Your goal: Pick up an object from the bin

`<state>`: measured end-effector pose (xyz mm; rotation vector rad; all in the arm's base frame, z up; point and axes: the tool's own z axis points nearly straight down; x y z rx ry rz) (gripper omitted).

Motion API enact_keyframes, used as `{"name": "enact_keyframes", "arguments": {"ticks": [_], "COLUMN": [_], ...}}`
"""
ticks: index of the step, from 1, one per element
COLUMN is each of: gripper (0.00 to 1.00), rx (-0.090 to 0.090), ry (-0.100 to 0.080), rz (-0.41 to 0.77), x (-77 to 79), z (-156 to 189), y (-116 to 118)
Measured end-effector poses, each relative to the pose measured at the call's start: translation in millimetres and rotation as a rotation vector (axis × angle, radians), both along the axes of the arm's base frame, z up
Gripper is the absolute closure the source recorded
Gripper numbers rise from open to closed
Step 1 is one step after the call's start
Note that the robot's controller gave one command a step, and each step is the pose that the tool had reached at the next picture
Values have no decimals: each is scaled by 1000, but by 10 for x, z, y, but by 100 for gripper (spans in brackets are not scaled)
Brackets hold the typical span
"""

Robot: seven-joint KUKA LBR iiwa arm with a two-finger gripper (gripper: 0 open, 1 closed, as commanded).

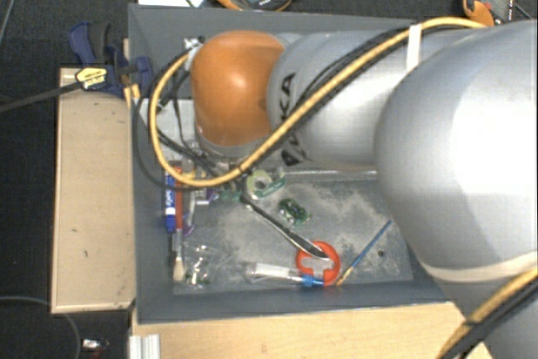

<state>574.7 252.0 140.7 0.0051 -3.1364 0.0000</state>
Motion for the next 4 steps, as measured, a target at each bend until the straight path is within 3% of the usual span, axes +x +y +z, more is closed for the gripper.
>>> {"name": "enact_keyframes", "arguments": {"ticks": [1,2,3,4], "gripper": [0,0,0,0], "rx": [2,4,6,6], "ry": [-7,-11,-16,-17], "rz": [-6,521,420,652], "x": [24,102,160,170], "z": [43,-699,-678,-689], "y": [-11,31,46,-249]}}
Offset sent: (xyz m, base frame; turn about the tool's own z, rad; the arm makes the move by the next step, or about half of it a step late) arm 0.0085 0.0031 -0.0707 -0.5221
